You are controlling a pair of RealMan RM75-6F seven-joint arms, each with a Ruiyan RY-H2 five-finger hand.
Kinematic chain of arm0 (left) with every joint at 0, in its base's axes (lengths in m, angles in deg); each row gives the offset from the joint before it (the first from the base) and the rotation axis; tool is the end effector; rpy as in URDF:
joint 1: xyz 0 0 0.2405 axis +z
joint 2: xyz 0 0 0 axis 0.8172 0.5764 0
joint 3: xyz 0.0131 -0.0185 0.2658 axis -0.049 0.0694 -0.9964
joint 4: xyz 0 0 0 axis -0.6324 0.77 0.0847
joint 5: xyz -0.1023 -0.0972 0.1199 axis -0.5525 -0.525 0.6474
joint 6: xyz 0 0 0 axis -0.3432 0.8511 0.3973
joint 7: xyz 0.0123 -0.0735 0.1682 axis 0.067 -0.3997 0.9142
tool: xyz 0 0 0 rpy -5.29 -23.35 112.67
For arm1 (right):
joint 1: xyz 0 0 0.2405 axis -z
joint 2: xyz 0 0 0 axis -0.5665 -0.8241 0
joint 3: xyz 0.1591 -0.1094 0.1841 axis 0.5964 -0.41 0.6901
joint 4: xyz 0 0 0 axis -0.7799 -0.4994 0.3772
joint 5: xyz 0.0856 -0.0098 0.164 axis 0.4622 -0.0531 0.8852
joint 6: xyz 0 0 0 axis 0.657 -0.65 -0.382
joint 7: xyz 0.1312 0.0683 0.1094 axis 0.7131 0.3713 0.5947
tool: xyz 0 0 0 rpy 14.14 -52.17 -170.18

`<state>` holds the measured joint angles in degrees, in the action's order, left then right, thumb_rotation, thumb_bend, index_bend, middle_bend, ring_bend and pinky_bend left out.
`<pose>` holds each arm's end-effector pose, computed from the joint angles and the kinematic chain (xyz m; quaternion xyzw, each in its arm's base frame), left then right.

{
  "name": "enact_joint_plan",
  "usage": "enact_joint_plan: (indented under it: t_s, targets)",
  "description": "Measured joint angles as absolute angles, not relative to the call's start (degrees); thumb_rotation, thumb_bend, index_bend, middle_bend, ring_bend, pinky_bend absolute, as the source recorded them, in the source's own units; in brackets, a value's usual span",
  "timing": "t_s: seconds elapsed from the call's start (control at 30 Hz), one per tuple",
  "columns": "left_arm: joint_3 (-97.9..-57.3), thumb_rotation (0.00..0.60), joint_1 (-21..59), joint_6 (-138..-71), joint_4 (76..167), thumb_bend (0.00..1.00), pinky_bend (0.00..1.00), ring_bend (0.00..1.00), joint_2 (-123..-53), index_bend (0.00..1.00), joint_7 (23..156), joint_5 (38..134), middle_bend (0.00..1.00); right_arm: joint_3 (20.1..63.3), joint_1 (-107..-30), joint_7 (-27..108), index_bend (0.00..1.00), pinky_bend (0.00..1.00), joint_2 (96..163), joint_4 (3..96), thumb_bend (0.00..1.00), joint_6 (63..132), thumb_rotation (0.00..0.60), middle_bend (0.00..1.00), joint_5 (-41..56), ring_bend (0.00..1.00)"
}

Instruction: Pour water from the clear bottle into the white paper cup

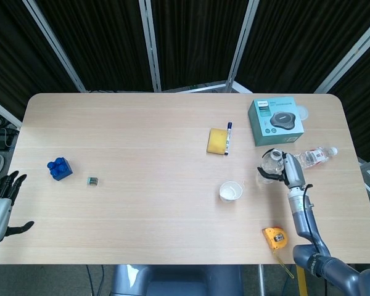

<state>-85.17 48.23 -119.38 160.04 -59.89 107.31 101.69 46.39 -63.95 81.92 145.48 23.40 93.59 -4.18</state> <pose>-0.2888 0.2128 0.1924 -0.6234 -0.4121 -0.2800 0.6027 -0.3007 -0.3937 0.0338 0.4337 -0.5897 0.5468 0.4064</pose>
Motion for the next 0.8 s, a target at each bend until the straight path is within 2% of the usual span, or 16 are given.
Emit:
enact_joint_plan:
  t_s: [0.2, 0.4, 0.5, 0.6, 0.8]
  targets:
    - [-85.0, 0.6, 48.2, -119.3, 160.0, 0.0, 0.0, 0.0, -60.0, 0.0, 107.5, 101.1, 0.0, 46.5, -65.0, 85.1, 0.49, 0.44, 148.8, 17.7, 0.48, 92.9, 0.6, 0.58, -4.5, 0.48]
    - [-84.9, 0.6, 48.0, -119.0, 159.9, 0.0, 0.0, 0.0, -60.2, 0.0, 107.8, 100.6, 0.0, 46.2, -65.5, 88.1, 0.45, 0.41, 150.6, 13.9, 0.3, 92.3, 0.6, 0.53, -5.0, 0.44]
    - [-85.0, 0.6, 48.0, -119.0, 160.0, 0.0, 0.0, 0.0, -60.3, 0.0, 108.0, 100.6, 0.0, 46.1, -65.6, 89.2, 0.41, 0.4, 151.1, 12.7, 0.2, 92.0, 0.6, 0.46, -5.2, 0.38]
    - [-85.0, 0.6, 48.0, -119.0, 160.0, 0.0, 0.0, 0.0, -60.3, 0.0, 108.1, 100.5, 0.0, 45.8, -65.7, 90.3, 0.36, 0.37, 151.2, 12.2, 0.12, 91.8, 0.6, 0.4, -5.5, 0.32]
    - [-85.1, 0.6, 48.0, -119.0, 160.1, 0.0, 0.0, 0.0, -60.2, 0.0, 108.0, 100.6, 0.0, 45.2, -65.6, 92.4, 0.29, 0.34, 151.0, 11.6, 0.01, 91.3, 0.6, 0.36, -6.2, 0.29]
